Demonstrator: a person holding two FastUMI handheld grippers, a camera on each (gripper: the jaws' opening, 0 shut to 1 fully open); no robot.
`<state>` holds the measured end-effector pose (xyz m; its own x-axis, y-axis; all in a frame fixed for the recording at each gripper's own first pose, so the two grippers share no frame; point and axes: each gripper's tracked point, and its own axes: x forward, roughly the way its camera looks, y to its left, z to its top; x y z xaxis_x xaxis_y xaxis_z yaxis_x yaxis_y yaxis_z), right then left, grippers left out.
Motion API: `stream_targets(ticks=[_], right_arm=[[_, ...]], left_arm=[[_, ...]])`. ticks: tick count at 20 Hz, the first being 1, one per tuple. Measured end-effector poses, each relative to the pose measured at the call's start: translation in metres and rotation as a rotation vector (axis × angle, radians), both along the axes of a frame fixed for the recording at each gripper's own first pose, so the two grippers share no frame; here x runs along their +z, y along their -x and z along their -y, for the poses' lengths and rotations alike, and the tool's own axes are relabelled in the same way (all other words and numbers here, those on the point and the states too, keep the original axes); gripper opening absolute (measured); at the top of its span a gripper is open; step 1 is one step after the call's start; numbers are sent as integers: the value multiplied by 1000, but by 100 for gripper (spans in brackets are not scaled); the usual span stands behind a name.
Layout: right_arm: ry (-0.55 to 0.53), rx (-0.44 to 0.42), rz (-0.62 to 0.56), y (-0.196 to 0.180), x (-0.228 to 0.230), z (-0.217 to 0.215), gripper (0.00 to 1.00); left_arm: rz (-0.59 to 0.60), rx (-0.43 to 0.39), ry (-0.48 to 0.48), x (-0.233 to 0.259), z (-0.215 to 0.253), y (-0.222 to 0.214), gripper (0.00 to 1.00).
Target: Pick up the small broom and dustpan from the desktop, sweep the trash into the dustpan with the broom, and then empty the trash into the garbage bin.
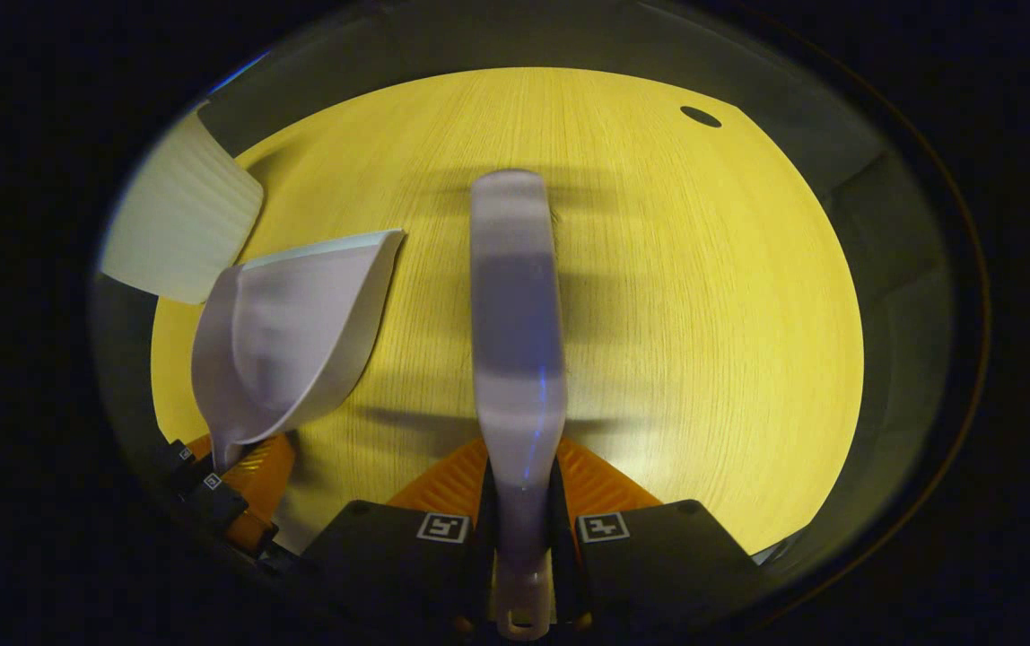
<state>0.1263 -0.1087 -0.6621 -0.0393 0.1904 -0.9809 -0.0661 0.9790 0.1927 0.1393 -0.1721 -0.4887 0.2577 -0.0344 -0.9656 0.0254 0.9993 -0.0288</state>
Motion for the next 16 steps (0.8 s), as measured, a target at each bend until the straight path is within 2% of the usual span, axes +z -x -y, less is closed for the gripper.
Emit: stream_targets(ticks=[2,3,4,5,6,8,11,12,13,16], right_arm=[[-1,-14,-3,-2,3,-4,30],[-9,-15,-13,-2,5,-5,24],[-22,-15,-21,-1,5,-6,30],[-24,-13,-30,2,6,-6,29],[-24,-5,-32,3,7,-4,40],[-6,6,-4,2,13,1,58],[-19,-19,48,-4,29,5,100],[-29,-26,67,-5,36,7,92],[-36,-30,84,-5,45,9,100],[-43,-37,215,-14,85,22,100]], left_arm=[[4,-52,-31,-1,-2,2,31],[0,-67,-39,-2,-1,1,32],[-3,-71,-43,1,-2,0,32],[-4,-77,-37,2,-1,-1,32],[-4,-85,-31,5,0,-1,32],[10,-96,-17,13,3,-2,53],[55,-129,-17,34,5,5,68],[84,-129,-30,44,3,4,72],[121,-128,-31,55,4,3,73],[291,-108,-3,109,3,-4,73]])
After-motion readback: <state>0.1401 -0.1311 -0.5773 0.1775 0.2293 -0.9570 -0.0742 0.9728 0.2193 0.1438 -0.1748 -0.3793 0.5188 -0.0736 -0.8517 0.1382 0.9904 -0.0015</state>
